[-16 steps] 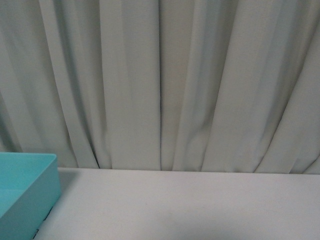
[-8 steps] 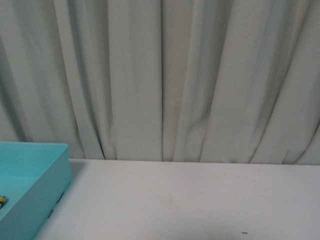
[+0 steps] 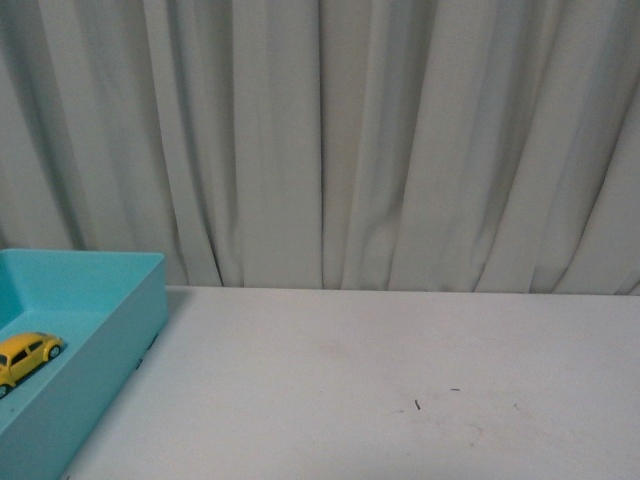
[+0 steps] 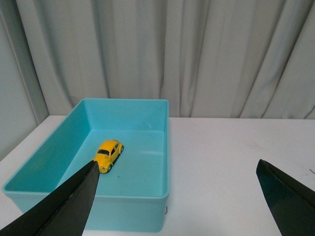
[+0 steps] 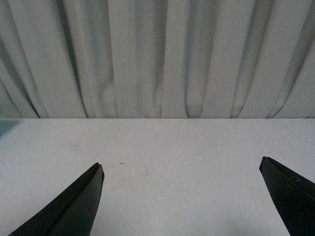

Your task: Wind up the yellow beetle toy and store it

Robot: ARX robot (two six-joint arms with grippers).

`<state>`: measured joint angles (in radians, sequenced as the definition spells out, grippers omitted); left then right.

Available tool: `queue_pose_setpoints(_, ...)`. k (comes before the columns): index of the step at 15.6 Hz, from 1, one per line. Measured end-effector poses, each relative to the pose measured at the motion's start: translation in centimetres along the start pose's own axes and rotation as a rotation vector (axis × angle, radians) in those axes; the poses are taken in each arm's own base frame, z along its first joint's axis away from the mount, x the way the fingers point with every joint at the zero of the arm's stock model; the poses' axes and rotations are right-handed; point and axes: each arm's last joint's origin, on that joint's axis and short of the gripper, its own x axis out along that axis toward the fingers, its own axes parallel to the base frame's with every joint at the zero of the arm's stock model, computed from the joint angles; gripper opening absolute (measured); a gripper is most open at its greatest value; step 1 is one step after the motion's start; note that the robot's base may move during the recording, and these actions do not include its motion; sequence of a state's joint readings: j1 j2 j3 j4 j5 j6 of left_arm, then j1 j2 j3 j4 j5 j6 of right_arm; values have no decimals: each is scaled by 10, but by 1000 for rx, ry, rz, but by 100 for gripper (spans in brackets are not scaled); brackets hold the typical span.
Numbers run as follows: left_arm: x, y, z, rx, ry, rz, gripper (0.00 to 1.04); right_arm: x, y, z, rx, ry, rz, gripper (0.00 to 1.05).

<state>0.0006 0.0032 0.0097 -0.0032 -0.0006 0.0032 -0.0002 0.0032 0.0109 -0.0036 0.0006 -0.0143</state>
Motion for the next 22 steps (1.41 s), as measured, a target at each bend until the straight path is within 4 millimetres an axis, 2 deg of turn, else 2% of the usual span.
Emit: queue_pose_setpoints(22,0,0,0,0,0,0,98,0,0,0,0,0,0,98)
